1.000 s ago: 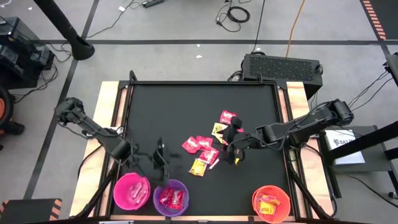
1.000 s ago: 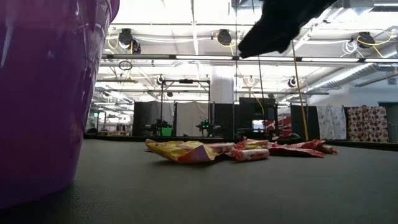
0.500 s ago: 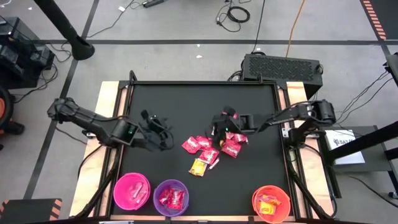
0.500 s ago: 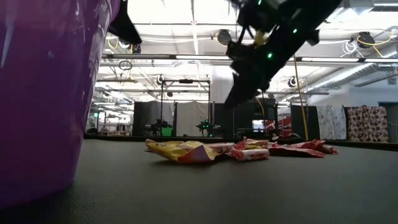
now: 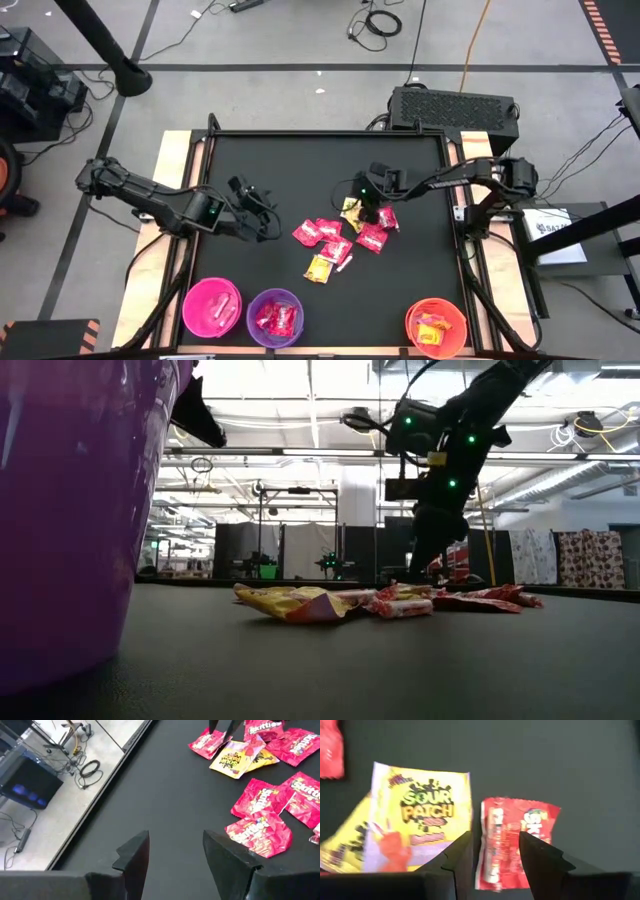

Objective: Sort candy by brand, put in halloween buckets
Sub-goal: Put the red candy into the violet bucket

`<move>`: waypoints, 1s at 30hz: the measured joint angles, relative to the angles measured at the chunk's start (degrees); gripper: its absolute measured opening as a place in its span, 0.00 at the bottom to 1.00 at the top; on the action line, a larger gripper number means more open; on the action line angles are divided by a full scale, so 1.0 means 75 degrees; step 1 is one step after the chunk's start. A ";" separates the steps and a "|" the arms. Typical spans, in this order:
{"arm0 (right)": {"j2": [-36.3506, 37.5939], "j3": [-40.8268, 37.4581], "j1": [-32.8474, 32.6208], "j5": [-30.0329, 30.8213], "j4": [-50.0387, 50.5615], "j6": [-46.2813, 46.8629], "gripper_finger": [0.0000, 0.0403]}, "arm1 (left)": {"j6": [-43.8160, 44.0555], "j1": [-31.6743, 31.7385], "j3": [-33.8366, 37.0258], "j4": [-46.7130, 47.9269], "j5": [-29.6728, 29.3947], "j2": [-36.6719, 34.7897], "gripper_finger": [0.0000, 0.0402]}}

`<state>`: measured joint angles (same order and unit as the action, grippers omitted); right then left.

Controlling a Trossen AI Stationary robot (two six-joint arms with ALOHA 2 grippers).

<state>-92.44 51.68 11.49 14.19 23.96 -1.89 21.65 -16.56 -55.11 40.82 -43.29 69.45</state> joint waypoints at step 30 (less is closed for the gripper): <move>0.0006 0.0000 0.2225 -0.1464 0.1002 -0.0580 0.36 | -0.0412 0.0004 0.0000 0.0000 0.0029 0.0000 0.48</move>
<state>-92.40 51.68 28.18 3.21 31.47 -6.24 18.57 -16.52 -55.11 40.82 -43.07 69.45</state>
